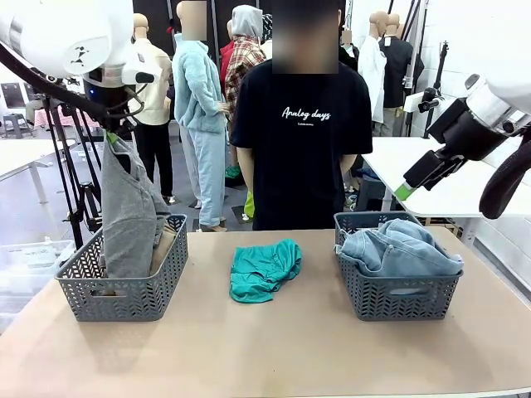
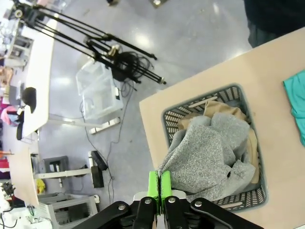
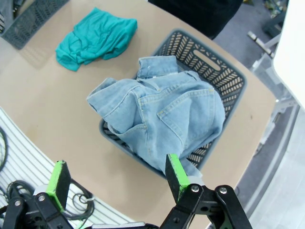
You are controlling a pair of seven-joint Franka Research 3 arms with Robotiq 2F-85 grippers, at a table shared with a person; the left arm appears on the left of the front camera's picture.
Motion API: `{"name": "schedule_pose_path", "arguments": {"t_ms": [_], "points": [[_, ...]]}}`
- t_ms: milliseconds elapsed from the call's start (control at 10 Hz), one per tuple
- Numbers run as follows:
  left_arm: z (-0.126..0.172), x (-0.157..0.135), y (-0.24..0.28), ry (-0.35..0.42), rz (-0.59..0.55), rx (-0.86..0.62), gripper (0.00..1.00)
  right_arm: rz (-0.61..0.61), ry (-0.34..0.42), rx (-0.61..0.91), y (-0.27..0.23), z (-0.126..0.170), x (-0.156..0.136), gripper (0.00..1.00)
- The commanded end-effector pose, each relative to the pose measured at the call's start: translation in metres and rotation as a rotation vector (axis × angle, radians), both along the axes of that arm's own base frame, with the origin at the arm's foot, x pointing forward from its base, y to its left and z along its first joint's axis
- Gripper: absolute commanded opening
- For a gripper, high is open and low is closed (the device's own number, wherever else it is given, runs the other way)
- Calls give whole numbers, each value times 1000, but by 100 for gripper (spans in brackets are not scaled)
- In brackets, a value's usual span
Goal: Sort the tops and bottoms.
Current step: Sort the clothes according to human instructions.
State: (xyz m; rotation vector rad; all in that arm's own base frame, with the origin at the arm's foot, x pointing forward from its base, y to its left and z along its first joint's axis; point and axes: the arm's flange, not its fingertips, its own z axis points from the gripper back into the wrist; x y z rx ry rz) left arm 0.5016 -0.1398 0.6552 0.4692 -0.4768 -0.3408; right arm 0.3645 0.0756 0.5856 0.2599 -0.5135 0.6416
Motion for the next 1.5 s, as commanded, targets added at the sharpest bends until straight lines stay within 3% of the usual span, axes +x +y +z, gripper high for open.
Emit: {"name": "schedule_pose_path", "arguments": {"t_ms": [0,200,500,700,1000,1200,1400], "points": [[-34,22,12,34,71,-104,0,-24,-2,-17,2,-1,0,100],[-71,34,29,68,160,-181,0,-24,-2,-17,2,-1,0,100],[-126,43,32,156,140,-366,0,-24,-2,-17,2,-1,0,100],[-156,41,34,249,189,-343,0,-24,-2,-17,2,-1,0,100],[-192,33,43,320,248,-308,0,-24,-2,-17,2,-1,0,100],[-222,30,43,336,233,-303,0,-24,-2,-17,2,-1,0,100],[-227,28,40,327,204,-293,0,-24,-2,-17,2,-1,0,100]]}}
